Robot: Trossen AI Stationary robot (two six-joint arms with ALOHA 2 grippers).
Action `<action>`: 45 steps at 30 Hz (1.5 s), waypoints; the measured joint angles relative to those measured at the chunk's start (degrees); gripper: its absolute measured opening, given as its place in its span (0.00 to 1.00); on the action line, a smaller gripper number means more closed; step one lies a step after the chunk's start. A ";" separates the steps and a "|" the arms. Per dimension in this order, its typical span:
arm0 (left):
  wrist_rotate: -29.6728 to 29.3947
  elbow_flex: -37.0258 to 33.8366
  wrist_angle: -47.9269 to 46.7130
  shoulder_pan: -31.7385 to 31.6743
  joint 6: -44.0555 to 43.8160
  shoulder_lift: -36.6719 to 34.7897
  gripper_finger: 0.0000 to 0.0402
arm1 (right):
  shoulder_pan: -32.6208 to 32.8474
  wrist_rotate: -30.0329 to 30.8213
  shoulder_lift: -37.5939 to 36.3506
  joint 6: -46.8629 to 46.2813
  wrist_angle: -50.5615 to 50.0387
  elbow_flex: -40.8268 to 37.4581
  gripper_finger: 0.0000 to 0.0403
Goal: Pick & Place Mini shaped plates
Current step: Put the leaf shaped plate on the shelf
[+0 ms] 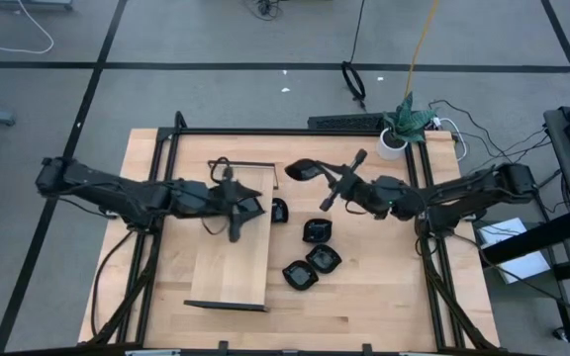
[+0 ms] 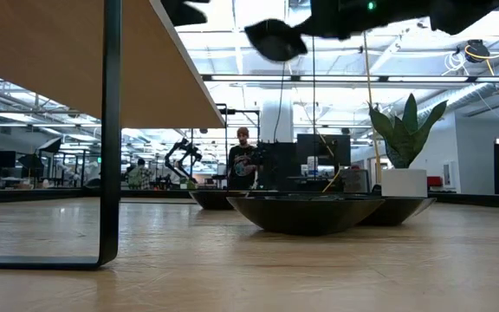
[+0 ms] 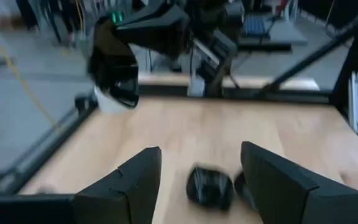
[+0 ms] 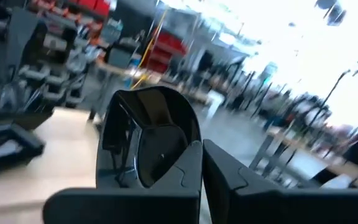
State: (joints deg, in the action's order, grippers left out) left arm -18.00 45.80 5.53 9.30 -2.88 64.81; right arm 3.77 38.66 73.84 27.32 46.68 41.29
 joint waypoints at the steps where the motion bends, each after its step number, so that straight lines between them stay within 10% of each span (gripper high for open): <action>1: -0.05 0.00 3.25 0.00 1.42 1.49 0.56 | 0.39 0.28 0.35 2.43 3.25 -0.01 0.00; 14: -9.01 0.31 41.52 -3.97 15.59 17.13 0.56 | 3.10 0.12 1.71 15.19 17.20 0.00 0.00; 45: -0.28 0.37 43.20 -9.19 1.10 19.13 0.56 | 3.08 -1.51 2.28 16.91 19.54 0.00 0.00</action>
State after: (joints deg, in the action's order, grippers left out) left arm -18.28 46.17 48.73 0.11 -1.78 83.94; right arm 6.85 37.15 76.12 44.23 66.22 41.30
